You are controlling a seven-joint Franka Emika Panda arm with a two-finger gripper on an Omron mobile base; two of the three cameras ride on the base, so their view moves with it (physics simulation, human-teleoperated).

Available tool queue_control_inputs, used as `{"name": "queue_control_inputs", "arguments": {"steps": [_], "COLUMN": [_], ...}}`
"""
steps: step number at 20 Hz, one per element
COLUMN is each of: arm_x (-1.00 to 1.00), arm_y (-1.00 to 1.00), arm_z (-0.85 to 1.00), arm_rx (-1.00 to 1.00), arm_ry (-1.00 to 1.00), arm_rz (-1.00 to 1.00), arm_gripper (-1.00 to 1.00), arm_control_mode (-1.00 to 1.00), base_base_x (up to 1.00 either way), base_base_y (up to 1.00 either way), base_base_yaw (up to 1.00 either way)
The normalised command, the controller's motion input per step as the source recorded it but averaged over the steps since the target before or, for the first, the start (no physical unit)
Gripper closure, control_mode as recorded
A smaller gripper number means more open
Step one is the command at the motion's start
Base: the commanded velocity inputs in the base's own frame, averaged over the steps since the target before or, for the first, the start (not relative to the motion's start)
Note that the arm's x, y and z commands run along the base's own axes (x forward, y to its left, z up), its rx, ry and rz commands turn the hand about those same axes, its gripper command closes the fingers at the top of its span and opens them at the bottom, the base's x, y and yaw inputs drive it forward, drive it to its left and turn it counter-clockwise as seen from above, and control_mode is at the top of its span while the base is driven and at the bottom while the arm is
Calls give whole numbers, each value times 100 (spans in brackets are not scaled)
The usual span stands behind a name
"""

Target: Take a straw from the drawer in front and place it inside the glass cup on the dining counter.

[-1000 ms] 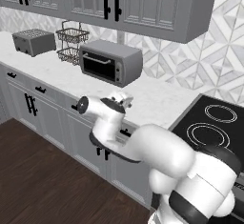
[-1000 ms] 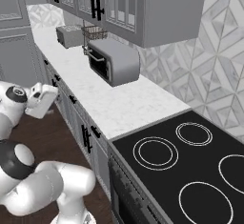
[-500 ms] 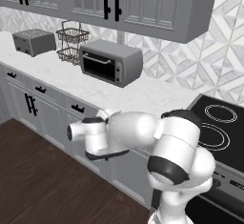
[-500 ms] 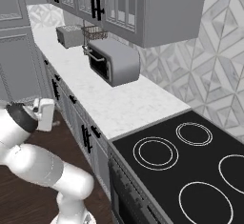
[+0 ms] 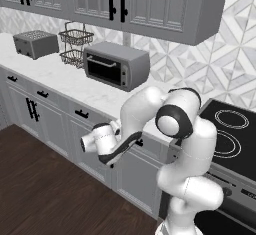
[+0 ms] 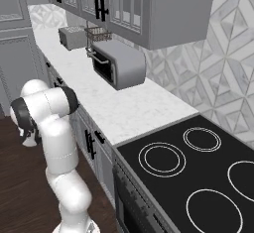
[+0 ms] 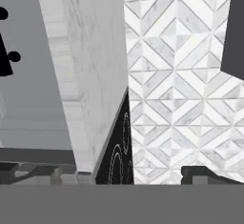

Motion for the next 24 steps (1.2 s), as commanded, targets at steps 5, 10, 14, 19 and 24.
{"name": "queue_control_inputs", "arguments": {"steps": [5,10,14,19,24], "arm_x": [43,24,0,2,30], "arm_y": [0,2,22,42,48], "arm_z": [-47,-57,-67,-66,-56], "arm_rx": [-26,-20,-9,-6,-11], "arm_ry": [0,1,12,7,0], "arm_rz": [-16,-11,-5,-1,-2], "arm_gripper": [-100,-100,-100,-100,-100], "arm_control_mode": [-100,-100,-100,-100,-100], "base_base_x": [0,0,0,0,0], "base_base_y": [0,0,0,0,0], "base_base_yaw": [0,0,0,0,0]}}
